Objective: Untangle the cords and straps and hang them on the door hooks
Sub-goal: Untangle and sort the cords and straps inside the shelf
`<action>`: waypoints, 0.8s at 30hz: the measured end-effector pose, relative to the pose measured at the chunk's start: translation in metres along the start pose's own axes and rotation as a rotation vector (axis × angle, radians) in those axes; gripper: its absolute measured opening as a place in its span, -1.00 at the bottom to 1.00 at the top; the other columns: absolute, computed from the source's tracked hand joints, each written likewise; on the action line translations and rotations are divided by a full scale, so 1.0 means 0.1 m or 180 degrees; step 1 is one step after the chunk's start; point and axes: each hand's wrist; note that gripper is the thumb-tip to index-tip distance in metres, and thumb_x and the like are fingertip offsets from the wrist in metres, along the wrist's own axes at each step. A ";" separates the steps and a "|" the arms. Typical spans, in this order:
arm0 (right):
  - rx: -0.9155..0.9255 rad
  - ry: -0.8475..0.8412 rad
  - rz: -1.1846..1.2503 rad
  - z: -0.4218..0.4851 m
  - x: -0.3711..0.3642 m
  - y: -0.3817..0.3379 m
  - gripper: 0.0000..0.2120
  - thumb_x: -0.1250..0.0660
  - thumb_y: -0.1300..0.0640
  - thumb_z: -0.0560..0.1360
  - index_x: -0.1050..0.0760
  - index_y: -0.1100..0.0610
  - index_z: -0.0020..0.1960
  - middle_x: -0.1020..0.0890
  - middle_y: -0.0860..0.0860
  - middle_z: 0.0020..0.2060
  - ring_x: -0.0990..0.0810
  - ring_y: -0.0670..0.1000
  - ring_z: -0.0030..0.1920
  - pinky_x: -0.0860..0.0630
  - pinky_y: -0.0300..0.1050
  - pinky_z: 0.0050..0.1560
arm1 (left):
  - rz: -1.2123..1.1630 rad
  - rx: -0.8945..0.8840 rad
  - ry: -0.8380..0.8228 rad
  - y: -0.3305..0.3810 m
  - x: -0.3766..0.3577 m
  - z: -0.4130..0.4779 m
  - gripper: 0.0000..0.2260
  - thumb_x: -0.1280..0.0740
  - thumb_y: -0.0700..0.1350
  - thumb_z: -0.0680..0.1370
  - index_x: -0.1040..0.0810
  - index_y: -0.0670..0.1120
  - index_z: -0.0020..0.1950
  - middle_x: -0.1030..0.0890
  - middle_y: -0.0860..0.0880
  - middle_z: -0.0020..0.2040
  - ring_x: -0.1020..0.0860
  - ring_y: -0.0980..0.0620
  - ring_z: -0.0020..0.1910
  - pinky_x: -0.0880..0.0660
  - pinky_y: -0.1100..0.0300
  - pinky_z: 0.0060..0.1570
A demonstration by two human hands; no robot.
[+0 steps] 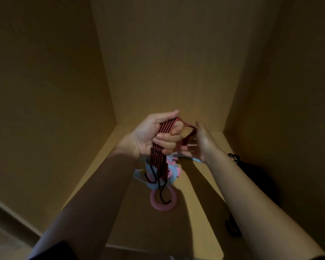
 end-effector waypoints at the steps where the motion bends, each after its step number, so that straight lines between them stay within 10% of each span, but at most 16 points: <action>1: 0.0414 0.0215 -0.0164 -0.04 -0.02 0.00 -0.61 -0.02 -0.07 0.57 -0.33 0.14 0.27 -0.52 0.13 0.04 -0.53 0.03 -0.21 -0.50 -0.11 -0.33 | -0.0011 0.0056 -0.0091 0.03 0.01 -0.02 -0.66 -0.24 0.08 0.49 -0.45 -0.13 -0.37 -0.40 0.09 -0.63 -0.32 0.21 -0.69 -0.35 0.31 -0.54; 4: 0.1796 -0.0262 -0.0797 -0.22 -0.03 -0.02 -0.55 -0.16 0.28 0.49 -0.25 0.05 0.35 -0.40 0.04 0.27 -0.48 -0.08 -0.01 -0.47 -0.19 -0.11 | -0.0258 0.0200 -0.0395 0.13 -0.02 -0.04 -0.64 -0.23 0.03 0.53 -0.45 -0.19 -0.35 -0.37 0.02 -0.63 -0.23 0.12 -0.67 -0.40 0.27 -0.50; 8: 0.2037 -0.1735 -0.1335 -0.20 -0.12 0.10 -0.36 -0.40 0.31 0.31 -0.32 -0.01 0.32 -0.52 -0.01 0.23 -0.47 -0.07 0.27 -0.44 0.02 0.27 | -0.0539 0.0274 -0.0631 0.19 -0.12 -0.07 -0.62 -0.13 -0.02 0.59 -0.46 -0.27 -0.26 -0.29 -0.06 -0.56 -0.26 0.05 -0.64 -0.46 0.17 -0.41; 15: 0.2659 -0.0415 -0.1192 -0.21 -0.23 -0.06 -0.88 -0.26 0.35 0.43 -0.52 0.18 -0.18 -0.61 0.02 -0.35 -0.53 -0.16 -0.32 -0.44 -0.27 -0.27 | -0.0957 0.0195 -0.1131 0.22 -0.16 -0.14 -0.65 -0.13 -0.04 0.60 -0.44 -0.31 -0.19 -0.34 -0.11 -0.52 -0.19 0.07 -0.67 -0.52 0.08 -0.35; 20: 0.2082 -0.0670 -0.0699 -0.21 -0.15 -0.23 -0.81 -0.14 0.37 0.51 -0.47 0.19 -0.15 -0.50 0.05 -0.42 -0.51 -0.10 -0.43 -0.47 -0.33 -0.40 | -0.0746 0.0037 -0.0347 0.10 0.12 -0.27 -0.75 -0.30 -0.06 0.52 -0.49 -0.28 -0.06 -0.48 -0.10 -0.48 -0.41 0.06 -0.57 -0.57 0.10 -0.35; 24: 0.1747 -0.0620 -0.0578 -0.24 -0.11 -0.27 -0.77 -0.17 0.32 0.51 -0.42 0.10 -0.26 -0.29 -0.02 -0.47 -0.34 -0.13 -0.56 -0.51 -0.23 -0.37 | -0.0021 -0.0540 0.1111 -0.05 0.21 -0.29 -0.66 -0.63 -0.04 0.09 -0.58 -0.14 -0.31 -0.57 -0.06 -0.40 -0.51 0.12 -0.58 -0.46 0.30 -0.65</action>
Point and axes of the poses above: each hand's wrist, its own z-axis towards the middle knuckle, its own x-axis out of the back of the hand, y = z × x
